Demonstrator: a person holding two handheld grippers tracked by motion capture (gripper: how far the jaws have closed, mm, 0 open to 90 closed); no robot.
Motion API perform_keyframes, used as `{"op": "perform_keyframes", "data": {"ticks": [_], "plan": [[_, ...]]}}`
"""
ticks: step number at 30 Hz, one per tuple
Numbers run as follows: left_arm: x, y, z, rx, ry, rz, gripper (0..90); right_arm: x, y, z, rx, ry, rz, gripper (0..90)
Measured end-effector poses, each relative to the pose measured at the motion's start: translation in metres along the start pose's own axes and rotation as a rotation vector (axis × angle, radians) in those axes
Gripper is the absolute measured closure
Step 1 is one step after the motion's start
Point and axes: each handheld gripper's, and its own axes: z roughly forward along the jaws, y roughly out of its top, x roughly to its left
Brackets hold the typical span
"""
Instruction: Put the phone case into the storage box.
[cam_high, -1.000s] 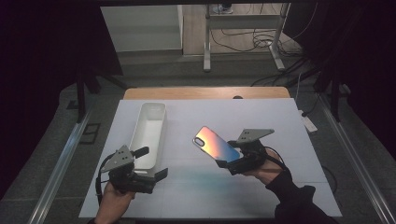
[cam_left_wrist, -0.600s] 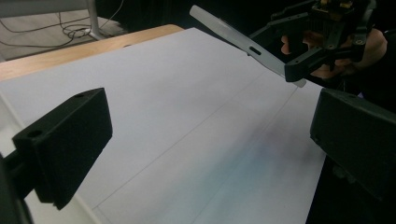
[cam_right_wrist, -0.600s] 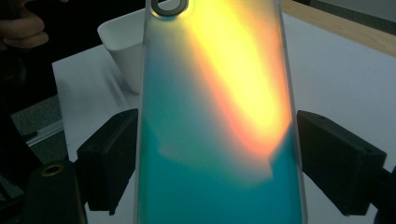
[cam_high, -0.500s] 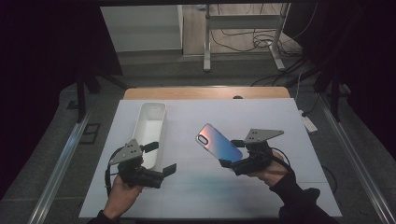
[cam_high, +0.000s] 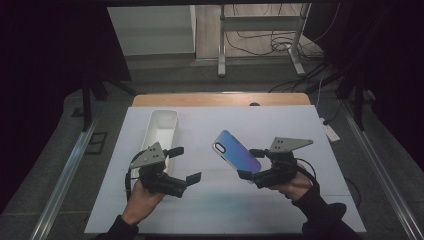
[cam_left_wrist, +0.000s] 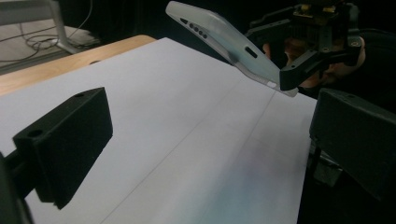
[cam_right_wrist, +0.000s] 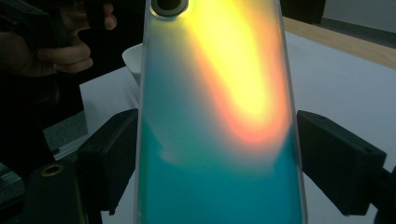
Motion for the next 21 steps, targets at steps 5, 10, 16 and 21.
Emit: {"op": "perform_keyframes", "data": {"ticks": [5, 10, 16, 21], "plan": [[0.000, 0.004, 0.006, -0.008, -0.042, 0.008, 0.0, 0.000, 0.001, -0.003, -0.026, 0.033, 0.000, 16.8], [0.000, 0.007, 0.009, -0.021, -0.078, 0.001, 0.0, 0.002, 0.002, -0.006, -0.052, 0.064, -0.004, 16.8], [0.000, 0.011, 0.013, -0.028, -0.111, 0.003, 0.1, 0.003, 0.003, -0.007, -0.065, 0.079, -0.004, 16.8], [-0.002, 0.014, 0.019, -0.025, -0.150, 0.007, 0.0, 0.003, 0.004, -0.008, -0.076, 0.095, 0.001, 16.8]]}}
